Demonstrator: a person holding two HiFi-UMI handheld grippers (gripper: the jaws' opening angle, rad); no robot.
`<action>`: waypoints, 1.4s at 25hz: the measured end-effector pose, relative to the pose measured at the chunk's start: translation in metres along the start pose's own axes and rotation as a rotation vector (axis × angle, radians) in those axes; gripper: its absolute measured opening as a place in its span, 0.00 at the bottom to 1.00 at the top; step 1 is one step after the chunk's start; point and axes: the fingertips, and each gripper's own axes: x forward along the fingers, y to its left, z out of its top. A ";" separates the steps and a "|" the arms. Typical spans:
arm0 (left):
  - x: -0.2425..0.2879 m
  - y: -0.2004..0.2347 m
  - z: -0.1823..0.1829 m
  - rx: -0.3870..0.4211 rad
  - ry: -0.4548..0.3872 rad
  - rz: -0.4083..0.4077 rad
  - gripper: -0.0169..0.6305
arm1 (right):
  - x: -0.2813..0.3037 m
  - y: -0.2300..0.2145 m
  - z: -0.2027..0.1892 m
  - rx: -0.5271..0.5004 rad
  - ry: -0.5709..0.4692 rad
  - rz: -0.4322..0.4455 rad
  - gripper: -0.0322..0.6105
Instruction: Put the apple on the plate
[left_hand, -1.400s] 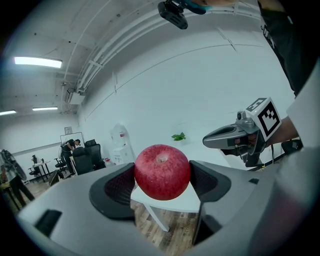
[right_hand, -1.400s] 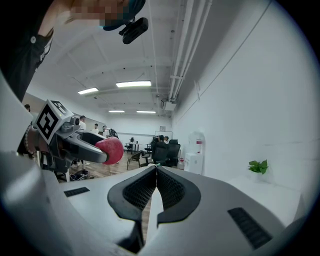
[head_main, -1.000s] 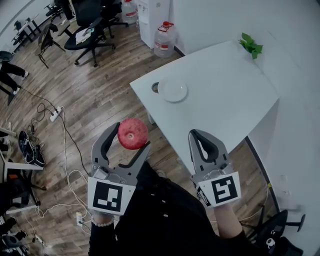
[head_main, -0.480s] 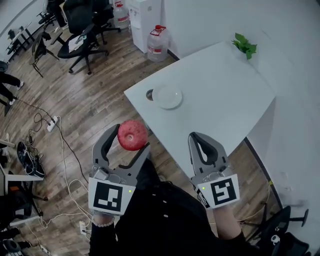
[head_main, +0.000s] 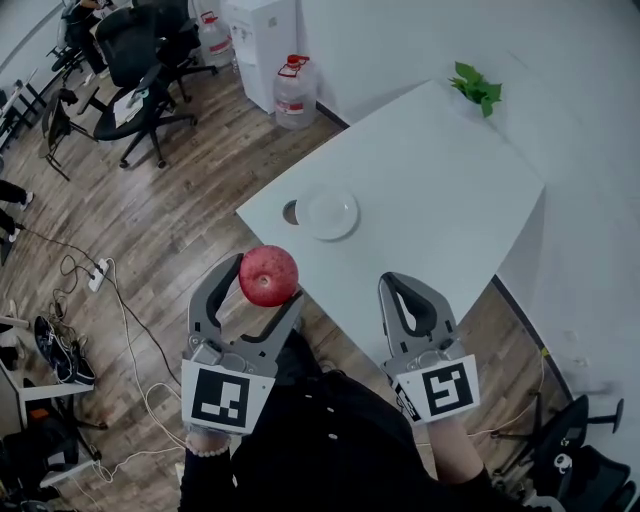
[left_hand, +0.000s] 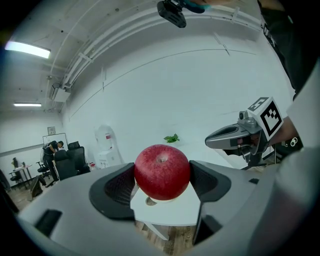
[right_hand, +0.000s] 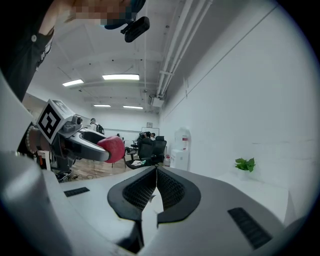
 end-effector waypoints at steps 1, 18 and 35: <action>0.004 0.004 0.000 0.002 0.000 -0.011 0.56 | 0.005 -0.001 0.001 0.001 0.003 -0.007 0.12; 0.088 0.064 -0.013 0.015 0.014 -0.213 0.56 | 0.076 -0.028 -0.005 0.052 0.082 -0.184 0.12; 0.165 0.067 -0.013 0.150 -0.083 -0.453 0.56 | 0.091 -0.053 -0.007 0.063 0.138 -0.405 0.12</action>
